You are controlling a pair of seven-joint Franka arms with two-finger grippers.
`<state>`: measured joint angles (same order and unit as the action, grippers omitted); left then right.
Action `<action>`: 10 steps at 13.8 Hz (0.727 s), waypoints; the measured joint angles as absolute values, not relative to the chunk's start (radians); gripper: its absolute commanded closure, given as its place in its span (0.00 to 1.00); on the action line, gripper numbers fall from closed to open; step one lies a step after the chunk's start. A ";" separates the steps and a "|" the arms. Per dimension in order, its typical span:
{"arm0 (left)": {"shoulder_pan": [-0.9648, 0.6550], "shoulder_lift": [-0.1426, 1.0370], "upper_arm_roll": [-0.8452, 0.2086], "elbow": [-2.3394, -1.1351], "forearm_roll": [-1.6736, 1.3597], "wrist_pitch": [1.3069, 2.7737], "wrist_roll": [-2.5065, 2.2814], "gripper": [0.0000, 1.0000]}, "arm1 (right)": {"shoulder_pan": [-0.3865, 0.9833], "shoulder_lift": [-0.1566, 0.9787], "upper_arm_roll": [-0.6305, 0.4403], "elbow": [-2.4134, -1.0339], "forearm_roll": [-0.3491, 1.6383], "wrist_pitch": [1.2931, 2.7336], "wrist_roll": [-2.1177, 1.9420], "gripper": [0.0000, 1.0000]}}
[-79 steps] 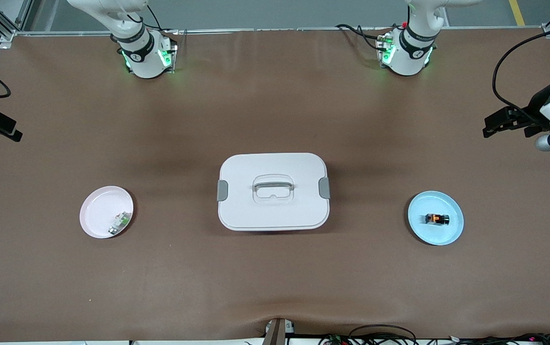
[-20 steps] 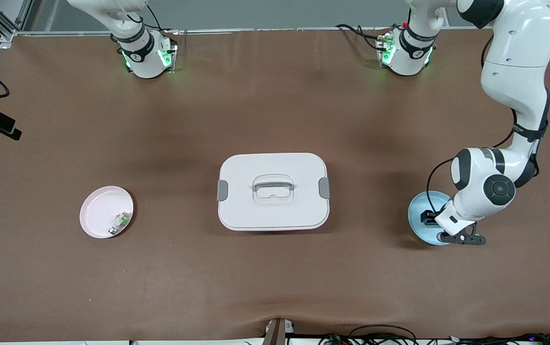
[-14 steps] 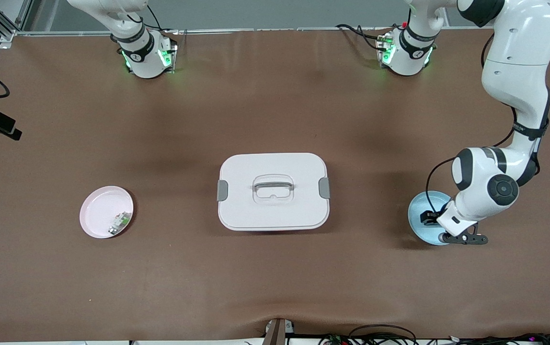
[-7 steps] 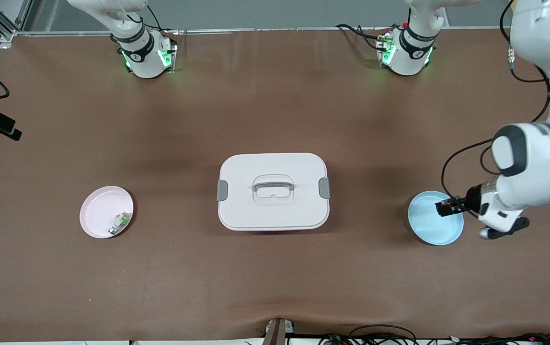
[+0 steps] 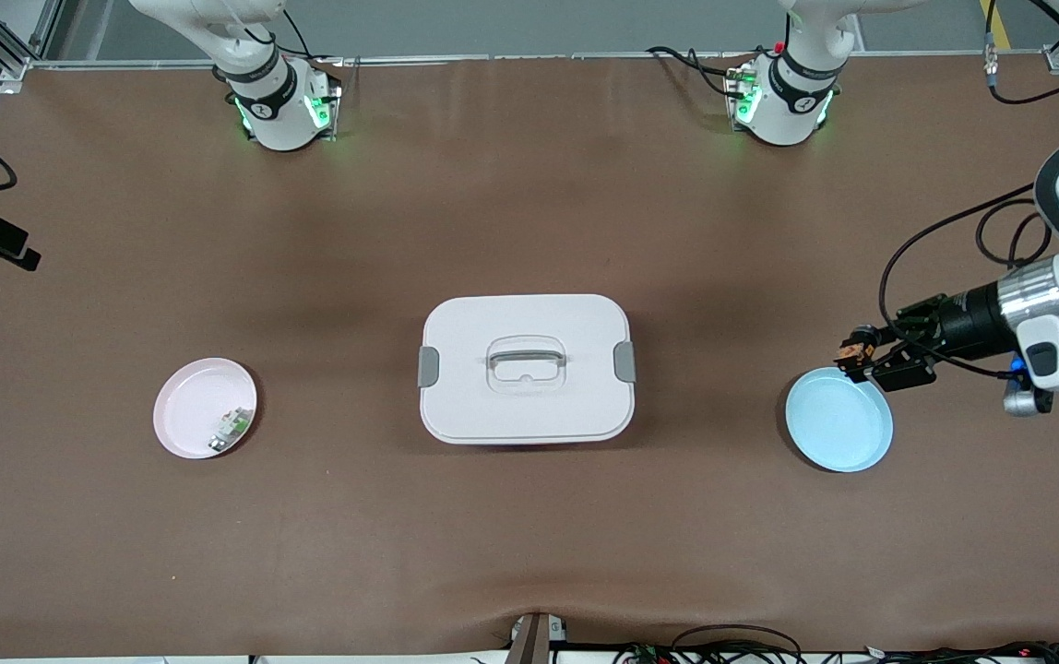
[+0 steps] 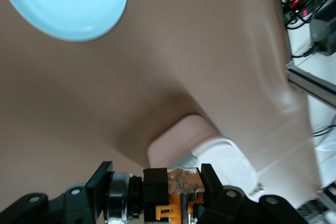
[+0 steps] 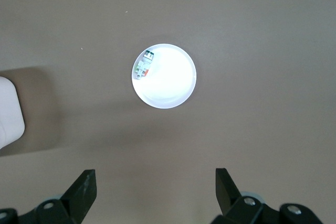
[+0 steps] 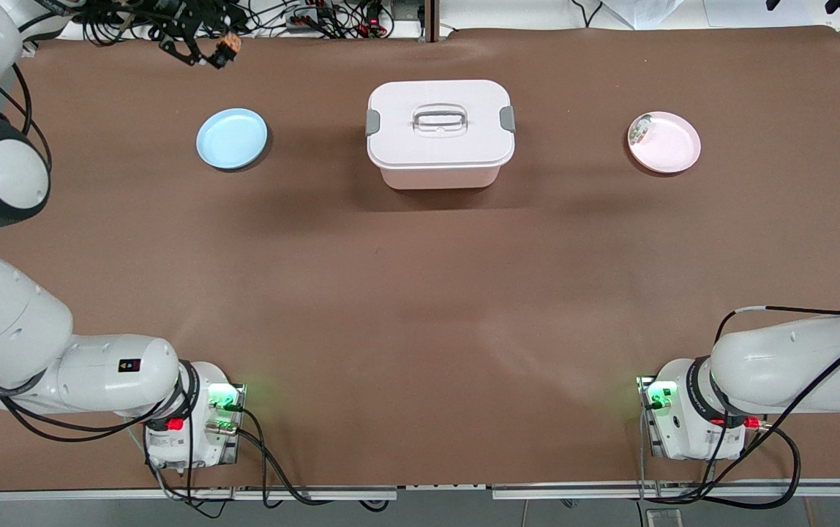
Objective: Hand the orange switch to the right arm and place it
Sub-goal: 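Lift the switch with the left gripper and carry it over the box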
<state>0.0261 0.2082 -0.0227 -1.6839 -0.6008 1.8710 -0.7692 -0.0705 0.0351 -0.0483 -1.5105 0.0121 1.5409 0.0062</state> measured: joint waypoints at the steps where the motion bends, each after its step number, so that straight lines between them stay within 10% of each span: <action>1: 0.021 0.193 -0.044 -1.684 -0.621 1.868 -0.877 0.85 | -0.071 0.036 -0.048 -1.510 0.013 1.542 0.006 0.00; 10: -0.200 0.200 -0.234 -1.657 -0.629 2.108 -1.704 0.84 | -0.071 0.066 -0.037 -1.509 0.017 1.686 0.005 0.00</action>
<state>-0.1996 0.2002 -0.2340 -1.6565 -0.6291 2.1082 -1.7045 -0.0707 0.0657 -0.0366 -1.5094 0.0173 1.6863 0.0053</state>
